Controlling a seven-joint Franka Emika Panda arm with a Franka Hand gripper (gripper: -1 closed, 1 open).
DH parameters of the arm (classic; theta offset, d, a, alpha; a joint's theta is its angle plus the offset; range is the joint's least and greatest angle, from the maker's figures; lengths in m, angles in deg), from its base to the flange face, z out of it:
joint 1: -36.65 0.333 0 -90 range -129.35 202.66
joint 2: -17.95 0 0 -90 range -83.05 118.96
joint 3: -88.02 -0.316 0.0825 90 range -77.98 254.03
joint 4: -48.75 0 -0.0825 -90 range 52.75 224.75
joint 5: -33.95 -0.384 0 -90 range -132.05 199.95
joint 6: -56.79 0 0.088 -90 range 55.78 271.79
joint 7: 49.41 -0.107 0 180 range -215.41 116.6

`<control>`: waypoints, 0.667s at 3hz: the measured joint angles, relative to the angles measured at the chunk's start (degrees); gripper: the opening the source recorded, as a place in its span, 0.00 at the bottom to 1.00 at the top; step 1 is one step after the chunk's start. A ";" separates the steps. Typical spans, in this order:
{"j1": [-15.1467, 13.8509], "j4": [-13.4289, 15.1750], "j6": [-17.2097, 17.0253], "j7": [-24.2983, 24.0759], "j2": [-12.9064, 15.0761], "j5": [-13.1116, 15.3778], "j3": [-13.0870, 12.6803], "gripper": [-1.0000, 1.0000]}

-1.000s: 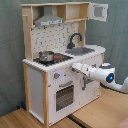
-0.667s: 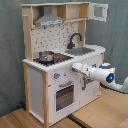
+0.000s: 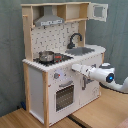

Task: Play with the kitchen

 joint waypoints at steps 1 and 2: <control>0.05 0.00 -0.07 6.42 -0.34 0.00 0.00 0.00; 0.13 -0.02 -0.28 12.23 -0.69 0.00 -0.01 0.00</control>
